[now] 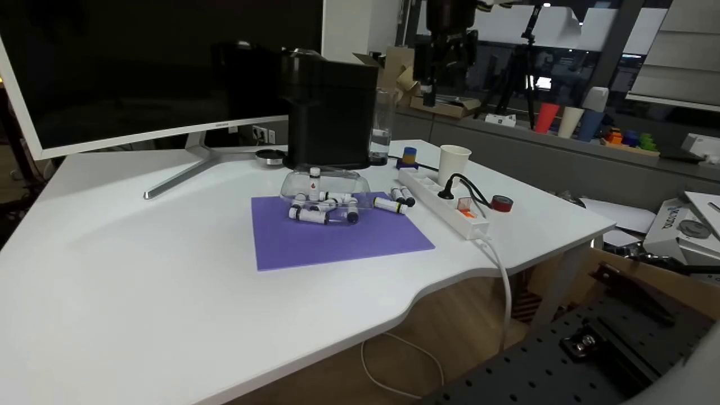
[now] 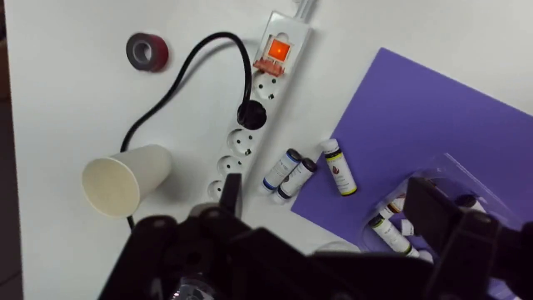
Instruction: Pick one bottle from the table and place it inside the container
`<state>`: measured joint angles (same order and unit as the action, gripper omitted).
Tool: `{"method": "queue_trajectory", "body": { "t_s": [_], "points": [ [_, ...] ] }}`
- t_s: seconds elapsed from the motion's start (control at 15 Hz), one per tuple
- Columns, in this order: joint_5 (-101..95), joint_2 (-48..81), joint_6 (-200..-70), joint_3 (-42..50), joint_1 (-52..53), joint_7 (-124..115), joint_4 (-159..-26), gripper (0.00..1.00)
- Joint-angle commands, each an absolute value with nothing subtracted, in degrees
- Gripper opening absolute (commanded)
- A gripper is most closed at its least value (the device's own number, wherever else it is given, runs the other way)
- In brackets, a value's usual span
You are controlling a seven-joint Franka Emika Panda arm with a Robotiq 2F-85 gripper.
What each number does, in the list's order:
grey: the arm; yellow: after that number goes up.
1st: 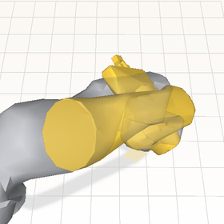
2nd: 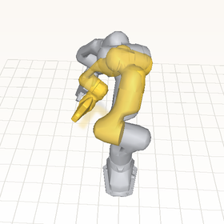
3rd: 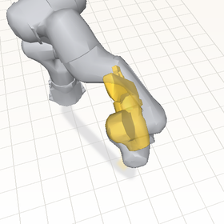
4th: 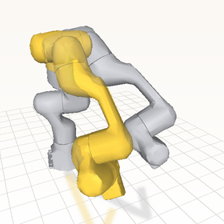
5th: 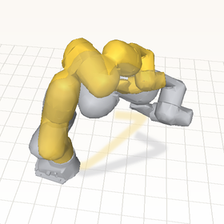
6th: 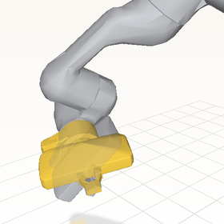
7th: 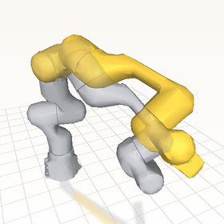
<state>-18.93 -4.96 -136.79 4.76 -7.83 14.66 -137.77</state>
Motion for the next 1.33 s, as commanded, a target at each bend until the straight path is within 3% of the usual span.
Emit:
{"method": "queue_trajectory", "body": {
  "t_s": [0.0, 0.2, 0.27, 1.27],
  "points": [
    [-17.3, 6.1, -137.2, 5.2, -6.4, 26.2, -128.6, 1.0],
    [-15.3, 11.7, -134.1, 3.9, -6.9, 37.1, -122.4, 1.0],
    [-16.7, 8.2, -137.3, 4.4, -6.7, 31.2, -127.9, 1.0],
    [-9.0, 21.1, -141.0, 1.1, -7.8, 36.2, -124.6, 1.0]
  ]
}}
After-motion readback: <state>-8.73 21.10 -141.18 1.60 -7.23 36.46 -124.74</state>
